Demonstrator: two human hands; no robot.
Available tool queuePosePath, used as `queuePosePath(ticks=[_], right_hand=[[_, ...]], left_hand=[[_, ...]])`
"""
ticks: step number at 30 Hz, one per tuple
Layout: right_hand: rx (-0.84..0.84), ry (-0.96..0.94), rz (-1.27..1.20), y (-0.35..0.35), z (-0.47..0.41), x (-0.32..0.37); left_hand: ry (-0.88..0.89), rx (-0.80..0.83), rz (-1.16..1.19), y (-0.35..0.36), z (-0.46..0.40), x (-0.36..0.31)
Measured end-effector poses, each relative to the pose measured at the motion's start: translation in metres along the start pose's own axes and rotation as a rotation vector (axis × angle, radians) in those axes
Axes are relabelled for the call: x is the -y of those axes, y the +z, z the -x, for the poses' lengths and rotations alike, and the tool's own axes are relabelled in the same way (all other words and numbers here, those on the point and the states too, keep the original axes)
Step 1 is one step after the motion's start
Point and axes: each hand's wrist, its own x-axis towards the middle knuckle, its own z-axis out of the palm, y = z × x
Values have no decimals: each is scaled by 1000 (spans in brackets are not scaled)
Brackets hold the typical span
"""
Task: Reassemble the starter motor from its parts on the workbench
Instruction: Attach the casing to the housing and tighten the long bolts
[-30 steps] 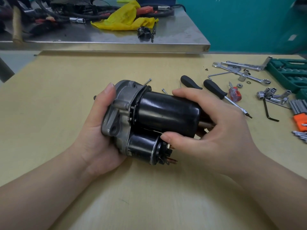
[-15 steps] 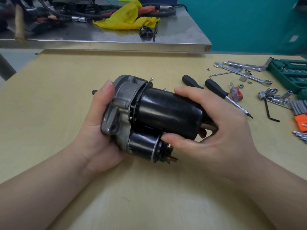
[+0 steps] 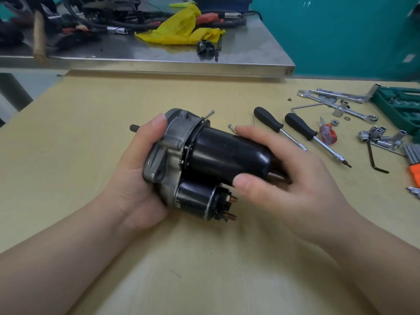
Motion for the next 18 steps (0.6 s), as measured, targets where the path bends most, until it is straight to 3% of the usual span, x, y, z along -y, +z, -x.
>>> queuePosePath(ticks=[5,10,18], right_hand=[[186,200,-136,-5,-11,-8],[163,183,-50,2,-5,-8],[123,189,-82,0,-5,0]], left_hand=[[94,28,-148,-3,-1,-3],[124,217,-208,-1,0,4],[167,115,-248,-4,1,6]])
